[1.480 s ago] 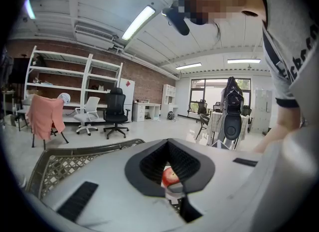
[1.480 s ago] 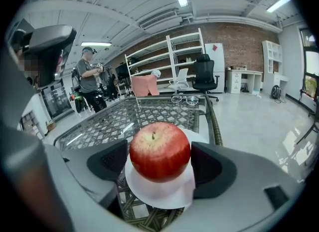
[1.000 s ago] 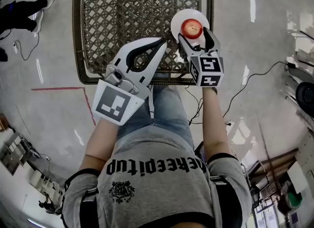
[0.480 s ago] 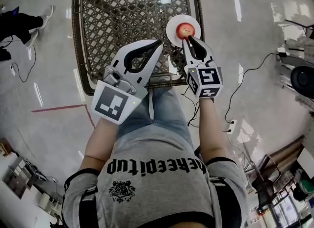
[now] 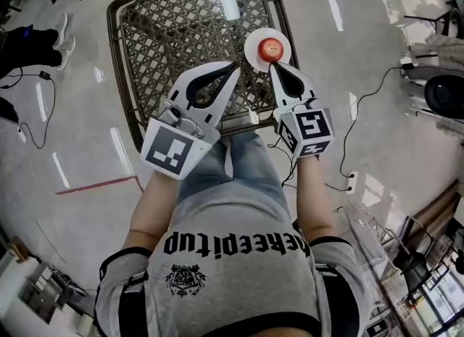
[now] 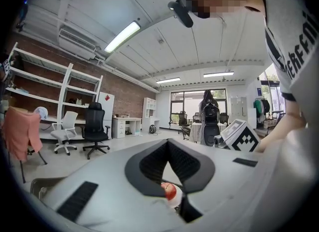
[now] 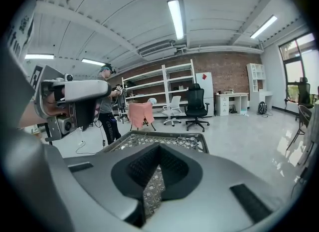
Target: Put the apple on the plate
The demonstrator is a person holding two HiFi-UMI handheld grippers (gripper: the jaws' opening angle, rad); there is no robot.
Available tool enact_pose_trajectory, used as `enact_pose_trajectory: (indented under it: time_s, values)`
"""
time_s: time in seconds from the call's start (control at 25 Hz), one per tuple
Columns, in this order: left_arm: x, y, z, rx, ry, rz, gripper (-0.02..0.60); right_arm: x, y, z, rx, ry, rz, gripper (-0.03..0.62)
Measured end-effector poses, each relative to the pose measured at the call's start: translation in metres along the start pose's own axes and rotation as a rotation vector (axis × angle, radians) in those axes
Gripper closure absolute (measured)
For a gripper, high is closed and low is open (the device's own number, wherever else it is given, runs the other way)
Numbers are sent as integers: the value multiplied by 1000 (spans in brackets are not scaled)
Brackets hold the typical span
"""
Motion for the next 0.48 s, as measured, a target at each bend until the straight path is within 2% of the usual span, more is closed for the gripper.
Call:
enact_pose_trajectory:
  time_s: [0.48]
  values:
    - [-20,8,15,-45,-35,-141,561,34,47,39,-105,21,-63,600]
Point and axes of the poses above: the fingertips, and each gripper's own axes: y backward along the fingers, x to its left, z out of its top, the point moved 4 cm from there along y, backward along the fingers, and after that the axes turned 4 degrees about -x, right-handed, at the moved point
